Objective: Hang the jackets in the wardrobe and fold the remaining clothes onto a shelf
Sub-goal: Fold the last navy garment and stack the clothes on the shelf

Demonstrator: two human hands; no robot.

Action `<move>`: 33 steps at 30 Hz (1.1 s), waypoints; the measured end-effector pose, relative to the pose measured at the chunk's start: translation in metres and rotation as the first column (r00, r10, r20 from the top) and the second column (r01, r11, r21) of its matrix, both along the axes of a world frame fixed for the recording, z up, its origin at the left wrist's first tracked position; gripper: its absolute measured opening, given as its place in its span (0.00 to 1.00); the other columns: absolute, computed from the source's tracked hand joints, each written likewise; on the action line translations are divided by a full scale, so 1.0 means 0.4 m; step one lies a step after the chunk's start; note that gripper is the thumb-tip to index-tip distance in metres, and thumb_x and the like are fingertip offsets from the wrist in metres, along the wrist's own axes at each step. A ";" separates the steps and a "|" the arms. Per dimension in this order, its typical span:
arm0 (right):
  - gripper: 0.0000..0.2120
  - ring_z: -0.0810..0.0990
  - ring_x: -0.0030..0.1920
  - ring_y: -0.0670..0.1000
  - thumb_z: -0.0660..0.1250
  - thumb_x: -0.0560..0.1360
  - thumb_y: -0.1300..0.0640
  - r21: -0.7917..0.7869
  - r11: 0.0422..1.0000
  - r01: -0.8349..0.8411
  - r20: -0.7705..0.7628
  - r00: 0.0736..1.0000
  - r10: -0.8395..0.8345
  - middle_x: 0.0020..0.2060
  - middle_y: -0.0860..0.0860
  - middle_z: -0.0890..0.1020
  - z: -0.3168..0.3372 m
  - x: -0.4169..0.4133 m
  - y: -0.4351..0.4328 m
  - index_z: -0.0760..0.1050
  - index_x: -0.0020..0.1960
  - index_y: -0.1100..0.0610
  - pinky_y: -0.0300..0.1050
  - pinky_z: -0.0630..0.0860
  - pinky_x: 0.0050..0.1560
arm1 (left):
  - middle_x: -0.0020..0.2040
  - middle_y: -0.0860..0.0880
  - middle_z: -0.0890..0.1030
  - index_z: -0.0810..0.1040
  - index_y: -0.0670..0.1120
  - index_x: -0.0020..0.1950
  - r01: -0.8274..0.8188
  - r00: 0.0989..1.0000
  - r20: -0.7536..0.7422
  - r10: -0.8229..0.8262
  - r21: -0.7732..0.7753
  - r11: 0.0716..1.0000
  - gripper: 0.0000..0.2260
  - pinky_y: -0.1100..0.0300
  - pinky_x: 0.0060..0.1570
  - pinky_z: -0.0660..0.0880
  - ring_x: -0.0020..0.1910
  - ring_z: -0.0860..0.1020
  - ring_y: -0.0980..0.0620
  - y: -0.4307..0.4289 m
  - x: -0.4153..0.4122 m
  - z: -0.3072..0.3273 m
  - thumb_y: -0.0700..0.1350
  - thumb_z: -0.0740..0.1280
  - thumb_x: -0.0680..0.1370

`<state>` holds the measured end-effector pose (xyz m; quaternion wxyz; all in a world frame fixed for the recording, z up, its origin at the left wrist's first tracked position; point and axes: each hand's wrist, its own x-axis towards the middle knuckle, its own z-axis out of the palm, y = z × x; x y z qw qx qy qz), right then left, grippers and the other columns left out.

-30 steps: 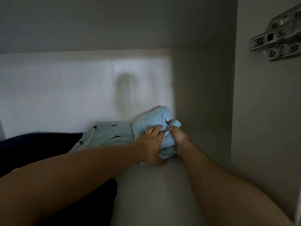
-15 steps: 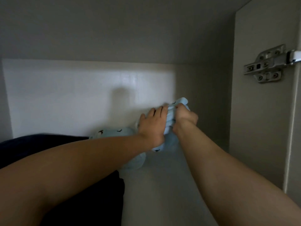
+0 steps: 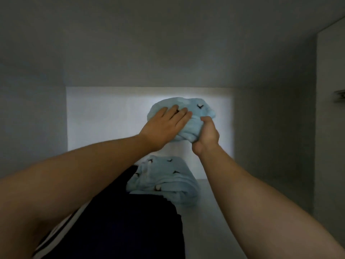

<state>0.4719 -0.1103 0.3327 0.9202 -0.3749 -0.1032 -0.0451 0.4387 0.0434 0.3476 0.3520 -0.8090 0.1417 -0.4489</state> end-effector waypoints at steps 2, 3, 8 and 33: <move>0.15 0.85 0.52 0.63 0.71 0.73 0.57 -0.041 0.996 -0.078 -0.039 0.996 0.076 0.52 0.61 0.86 -0.037 0.018 0.036 0.82 0.58 0.62 0.66 0.81 0.54 | 0.82 0.41 0.57 0.49 0.42 0.83 -0.056 0.998 -0.007 0.056 0.061 0.997 0.37 0.42 0.73 0.63 0.78 0.61 0.38 0.054 -0.001 -0.029 0.47 0.66 0.81; 0.15 0.85 0.52 0.63 0.70 0.74 0.57 -0.103 0.988 -0.115 -0.092 0.990 0.106 0.52 0.61 0.85 -0.059 0.032 0.049 0.81 0.59 0.61 0.65 0.82 0.54 | 0.82 0.41 0.54 0.46 0.42 0.83 -0.097 0.994 -0.050 0.101 0.073 0.993 0.40 0.42 0.74 0.62 0.78 0.59 0.38 0.074 0.000 -0.053 0.48 0.68 0.80; 0.13 0.82 0.49 0.60 0.62 0.82 0.59 -0.671 0.670 -0.317 -0.325 0.938 0.118 0.48 0.61 0.85 -0.178 0.085 0.065 0.77 0.60 0.67 0.51 0.84 0.38 | 0.83 0.44 0.49 0.41 0.43 0.82 -0.209 0.840 -0.496 0.220 0.078 0.975 0.44 0.47 0.75 0.59 0.80 0.55 0.42 0.116 0.010 -0.217 0.45 0.69 0.77; 0.32 0.49 0.81 0.57 0.54 0.82 0.47 -0.721 -0.148 0.677 0.684 0.730 0.011 0.82 0.52 0.45 -0.067 0.114 0.118 0.45 0.83 0.50 0.60 0.53 0.77 | 0.72 0.47 0.74 0.72 0.48 0.73 -0.047 0.903 -0.265 -0.337 -0.842 0.537 0.17 0.59 0.68 0.69 0.70 0.71 0.48 0.144 0.109 -0.057 0.45 0.58 0.84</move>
